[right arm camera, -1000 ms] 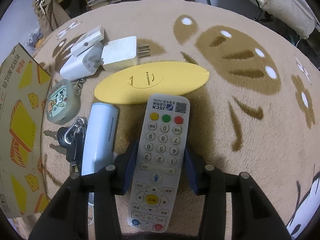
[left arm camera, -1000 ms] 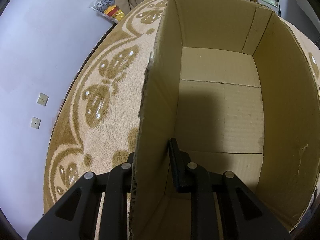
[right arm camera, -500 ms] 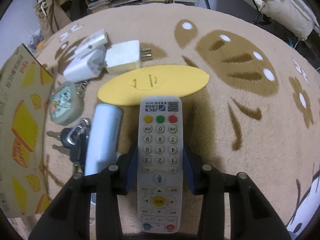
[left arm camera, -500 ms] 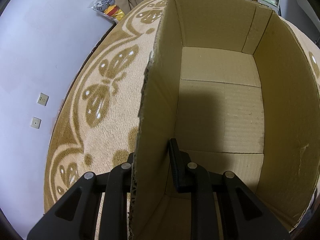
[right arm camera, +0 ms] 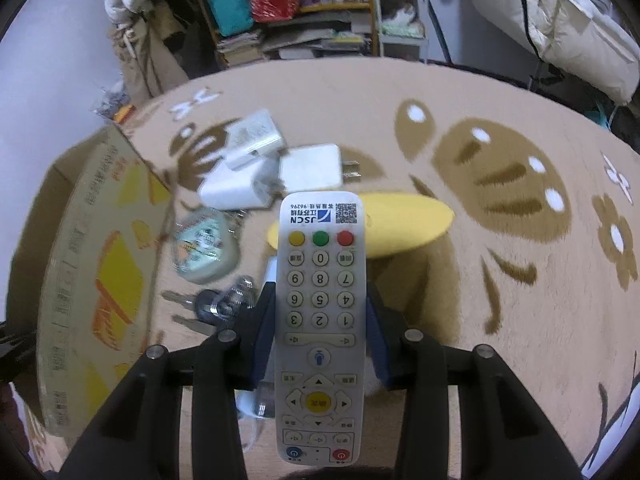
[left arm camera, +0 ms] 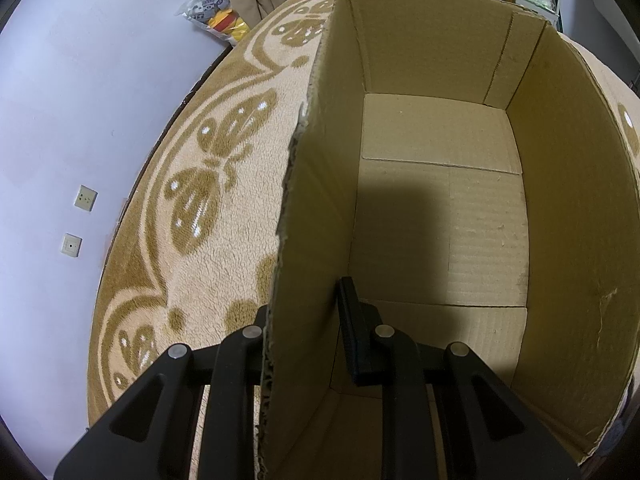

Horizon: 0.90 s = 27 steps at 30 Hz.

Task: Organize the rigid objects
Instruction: 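Lift the remote with the right gripper and carry it over the box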

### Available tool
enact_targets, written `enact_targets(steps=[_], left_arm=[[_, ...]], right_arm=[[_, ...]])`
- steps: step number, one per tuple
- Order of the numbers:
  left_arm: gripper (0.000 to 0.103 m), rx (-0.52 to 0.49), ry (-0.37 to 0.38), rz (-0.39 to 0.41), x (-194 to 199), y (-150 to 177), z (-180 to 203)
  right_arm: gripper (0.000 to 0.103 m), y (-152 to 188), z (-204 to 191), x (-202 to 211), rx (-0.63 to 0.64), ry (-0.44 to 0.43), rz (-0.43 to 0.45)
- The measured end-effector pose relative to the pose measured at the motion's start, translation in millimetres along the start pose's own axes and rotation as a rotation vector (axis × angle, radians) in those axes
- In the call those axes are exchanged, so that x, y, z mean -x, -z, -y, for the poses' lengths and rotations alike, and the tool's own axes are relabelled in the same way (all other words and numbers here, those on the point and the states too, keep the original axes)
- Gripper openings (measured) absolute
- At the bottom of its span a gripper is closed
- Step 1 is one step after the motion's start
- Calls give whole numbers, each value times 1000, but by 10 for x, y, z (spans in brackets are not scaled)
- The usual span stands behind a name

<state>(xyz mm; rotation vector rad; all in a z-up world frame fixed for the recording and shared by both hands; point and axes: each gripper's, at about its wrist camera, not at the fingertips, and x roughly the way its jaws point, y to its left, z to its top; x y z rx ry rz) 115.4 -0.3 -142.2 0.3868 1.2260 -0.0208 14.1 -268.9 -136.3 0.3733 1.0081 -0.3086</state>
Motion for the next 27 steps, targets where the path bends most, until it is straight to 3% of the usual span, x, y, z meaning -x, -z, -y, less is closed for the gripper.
enact_targets(steps=[17, 27], left_arm=[[20, 2, 2, -2, -6, 3, -3], [20, 3, 7, -6, -26, 3, 0]], right_arm=[[44, -295, -871, 686, 168, -180, 163], [44, -509, -1275, 685, 163, -284, 193]])
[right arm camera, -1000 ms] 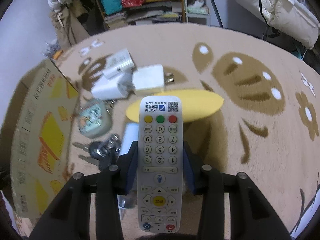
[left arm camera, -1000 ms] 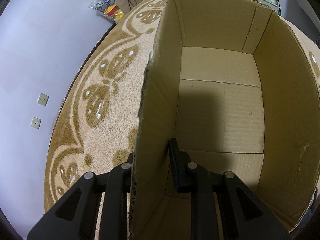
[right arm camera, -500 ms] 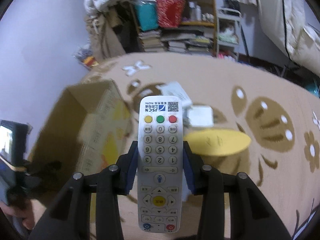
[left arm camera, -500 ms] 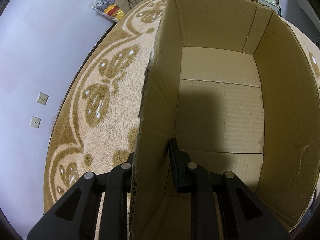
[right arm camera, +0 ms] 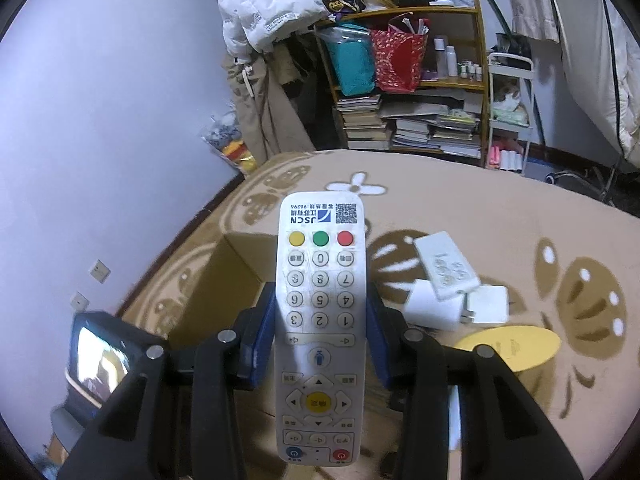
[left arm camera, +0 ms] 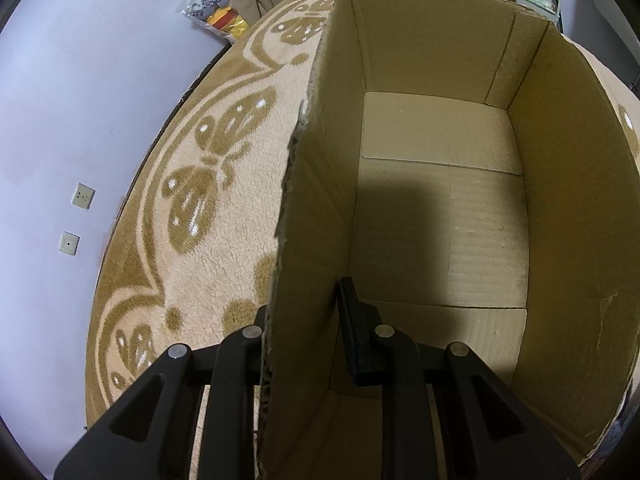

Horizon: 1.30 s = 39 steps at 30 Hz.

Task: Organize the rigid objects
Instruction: 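Lift the remote with the right gripper and carry it over the box, then lower the remote into the box and open the right gripper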

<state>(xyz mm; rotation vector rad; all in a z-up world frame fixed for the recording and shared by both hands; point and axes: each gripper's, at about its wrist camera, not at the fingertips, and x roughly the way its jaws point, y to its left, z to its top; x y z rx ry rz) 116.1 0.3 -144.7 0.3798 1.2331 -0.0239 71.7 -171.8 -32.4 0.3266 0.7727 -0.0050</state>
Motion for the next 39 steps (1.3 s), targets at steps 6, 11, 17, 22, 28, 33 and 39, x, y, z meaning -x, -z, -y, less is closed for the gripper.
enact_targets(steps=[6, 11, 17, 22, 28, 33, 39], left_arm=[[19, -2, 3, -5, -15, -11, 0], [19, -4, 2, -6, -22, -20, -1], [19, 0, 5, -7, -23, -22, -5], [19, 3, 9, -8, -21, -27, -16], [19, 2, 13, -10, -22, -33, -20], [19, 4, 15, -12, -26, -35, -27], [19, 5, 17, -12, -27, -36, -31]], right_arm=[[44, -54, -112, -130, -20, -38, -1], [44, -35, -197, -255, -8, -56, -17], [44, 56, -213, -435, -22, -50, -65], [44, 117, -181, -560, -27, -41, -106], [44, 171, -213, -591, -1, -22, -117], [44, 160, -232, -601, 15, -17, -127], [45, 155, -237, -596, 7, -12, -130]])
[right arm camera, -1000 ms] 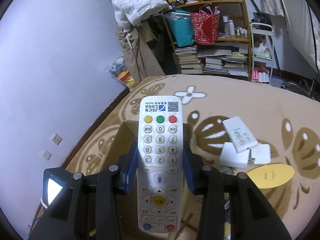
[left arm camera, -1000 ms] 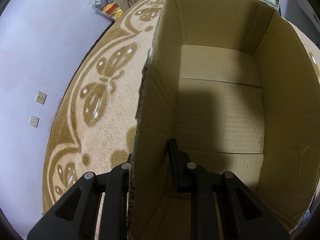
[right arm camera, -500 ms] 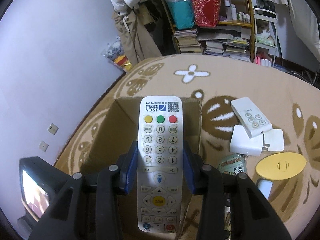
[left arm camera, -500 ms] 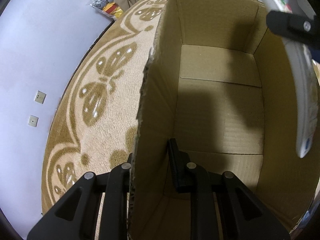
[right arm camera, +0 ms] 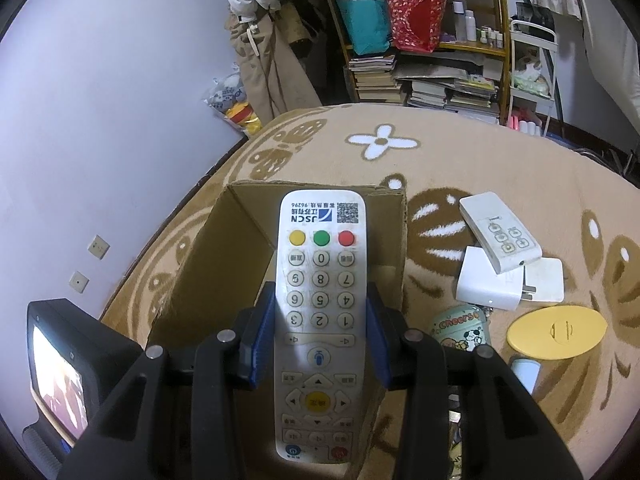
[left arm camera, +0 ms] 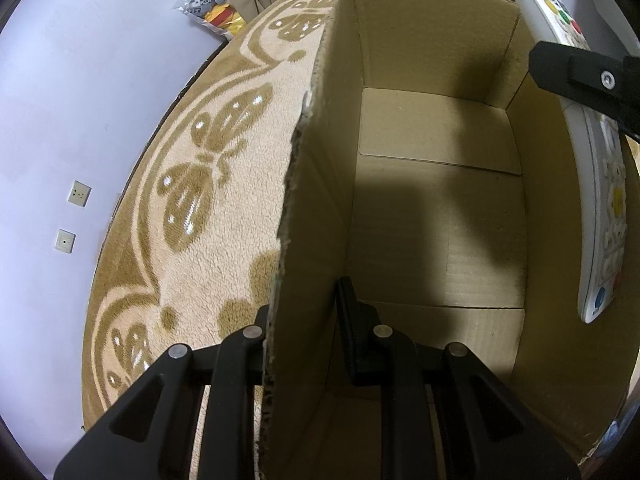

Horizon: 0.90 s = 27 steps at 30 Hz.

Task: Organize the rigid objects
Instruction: 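Lower the remote into the box and open the right gripper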

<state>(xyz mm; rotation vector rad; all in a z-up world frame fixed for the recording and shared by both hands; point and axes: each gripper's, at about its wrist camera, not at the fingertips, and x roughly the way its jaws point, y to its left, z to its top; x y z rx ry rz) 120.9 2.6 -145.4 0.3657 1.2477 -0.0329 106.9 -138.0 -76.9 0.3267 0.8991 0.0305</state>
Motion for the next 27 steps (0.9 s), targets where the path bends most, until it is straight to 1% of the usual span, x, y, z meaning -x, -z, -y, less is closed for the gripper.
enact_targets(steps=[4, 6, 8, 10, 12, 17, 21, 27], left_arm=[[19, 5, 5, -3, -5, -1, -21], [19, 7, 8, -5, -8, -1, -25], [19, 6, -1, -2, 0, -5, -26], [19, 14, 7, -3, 9, -6, -33], [19, 15, 5, 4, 30, -7, -38], [19, 18, 8, 6, 37, -2, -47], [19, 14, 4, 7, 40, 6, -51], [19, 18, 11, 4, 40, -6, -54]], right_arm=[[46, 17, 36, 67, -15, -22, 17], [59, 14, 69, 121, -24, -41, 15], [62, 12, 98, 205, -23, -44, 30], [68, 16, 130, 305, -13, -26, 51], [77, 29, 180, 391, -2, 0, 65], [83, 91, 325, 475, 30, 84, 62], [83, 187, 542, 451, 6, 142, 33], [83, 359, 823, 397, -36, 184, -2]])
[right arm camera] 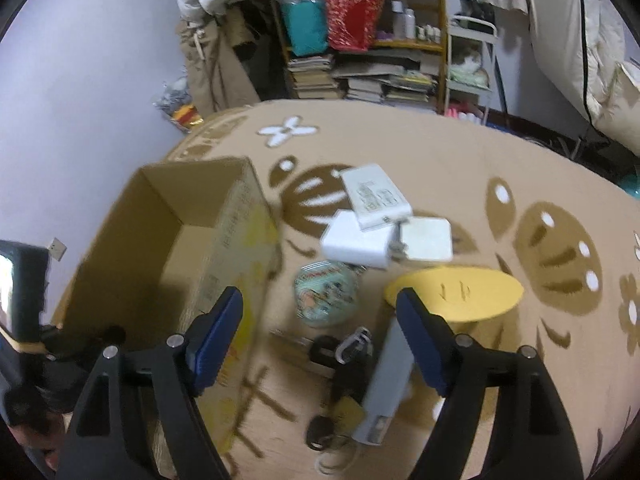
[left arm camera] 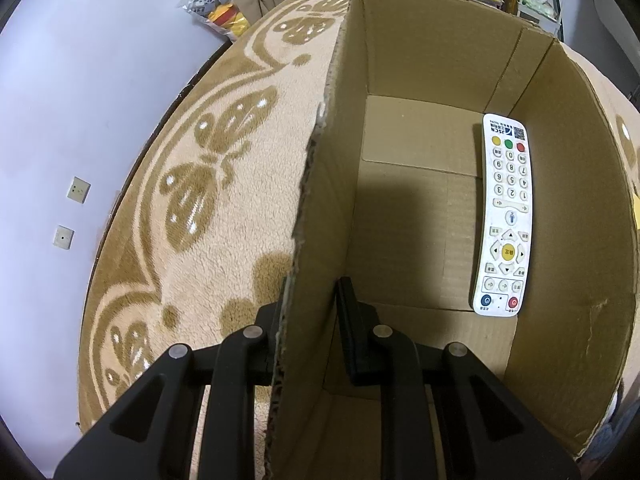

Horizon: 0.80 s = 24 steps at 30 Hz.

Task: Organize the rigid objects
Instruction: 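Lower the remote into the box and open the right gripper, then move the right gripper back and close it on the light-blue power bank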

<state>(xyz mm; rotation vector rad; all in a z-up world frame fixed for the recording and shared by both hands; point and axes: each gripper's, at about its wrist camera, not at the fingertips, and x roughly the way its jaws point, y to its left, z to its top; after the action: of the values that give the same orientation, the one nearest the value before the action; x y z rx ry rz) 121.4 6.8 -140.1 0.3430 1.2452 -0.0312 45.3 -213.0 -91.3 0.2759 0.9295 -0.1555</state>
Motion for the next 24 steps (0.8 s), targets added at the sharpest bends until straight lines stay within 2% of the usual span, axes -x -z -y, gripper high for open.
enact_targets(steps=[13, 15, 19, 21, 24], left_arm=[[18, -1, 1, -3, -3, 6, 12], [17, -2, 2, -4, -1, 7, 15], [17, -9, -6, -4, -2, 6, 33], [17, -9, -5, -5, -2, 9, 36], [17, -9, -6, -5, 2, 9, 46]], right_arm=[[83, 296, 451, -246, -107, 47, -74], [76, 325, 506, -268, -126, 43, -80], [68, 378, 594, -313, -176, 30, -96], [59, 413, 618, -362, -190, 29, -120], [55, 447, 625, -419, -193, 28, -146]])
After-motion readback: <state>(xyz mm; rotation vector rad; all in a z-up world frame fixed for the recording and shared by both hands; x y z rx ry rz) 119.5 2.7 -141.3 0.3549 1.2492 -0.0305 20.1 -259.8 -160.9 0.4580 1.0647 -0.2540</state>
